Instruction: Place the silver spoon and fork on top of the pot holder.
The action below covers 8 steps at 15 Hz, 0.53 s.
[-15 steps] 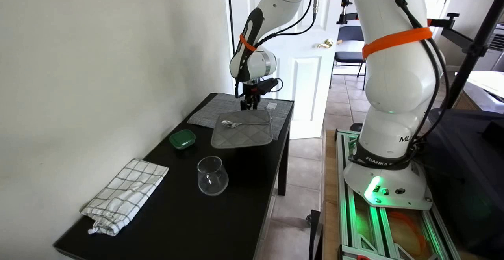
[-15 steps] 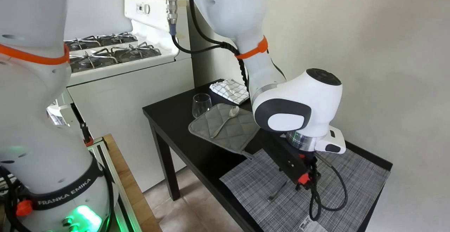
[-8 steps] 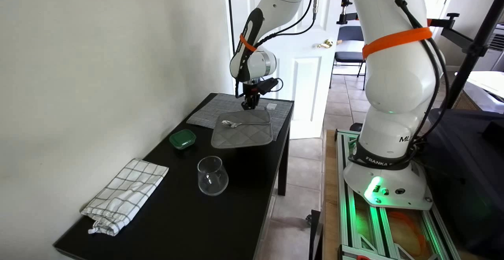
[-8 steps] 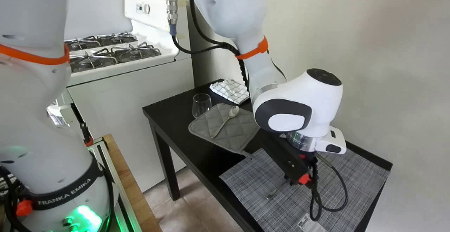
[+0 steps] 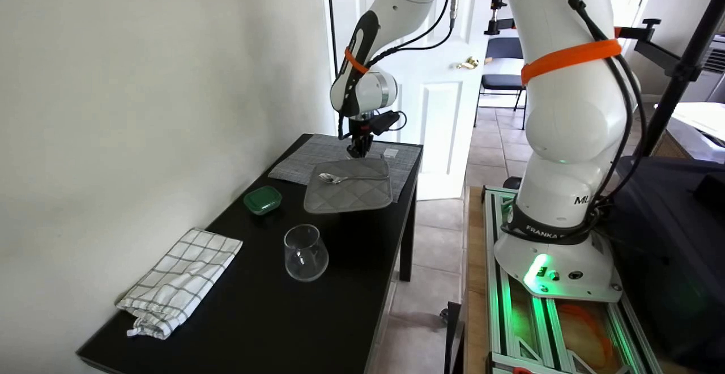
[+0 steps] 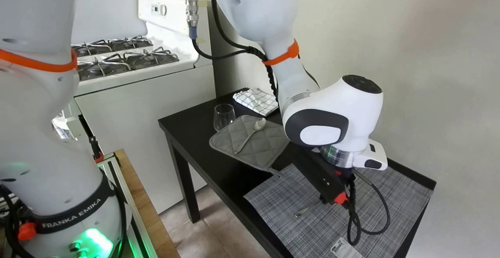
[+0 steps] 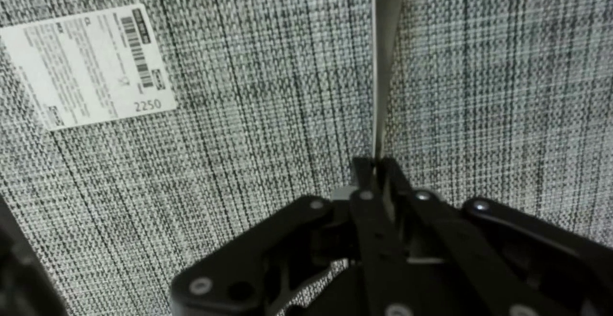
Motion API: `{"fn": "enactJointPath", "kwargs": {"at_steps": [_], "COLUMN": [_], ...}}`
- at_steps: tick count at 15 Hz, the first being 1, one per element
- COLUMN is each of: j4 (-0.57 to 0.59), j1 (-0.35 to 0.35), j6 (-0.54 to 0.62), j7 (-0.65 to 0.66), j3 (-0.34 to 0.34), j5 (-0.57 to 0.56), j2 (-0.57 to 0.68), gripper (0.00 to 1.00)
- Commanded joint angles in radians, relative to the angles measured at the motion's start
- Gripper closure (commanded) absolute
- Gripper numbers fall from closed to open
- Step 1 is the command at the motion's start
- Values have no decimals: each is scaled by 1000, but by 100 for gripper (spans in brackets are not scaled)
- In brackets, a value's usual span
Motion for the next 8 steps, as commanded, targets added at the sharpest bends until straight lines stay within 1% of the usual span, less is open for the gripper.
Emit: {"fn": "enactJointPath", "kwargs": {"at_steps": [1, 5, 8], "j4": [-10, -40, -54], "j1": [6, 33, 46], "j6": [-31, -85, -223], "j7": [23, 25, -5], "j3": [-5, -18, -1], "j5": [-32, -72, -56], "j2": [-50, -143, -240], "gripper": [98, 98, 98]}}
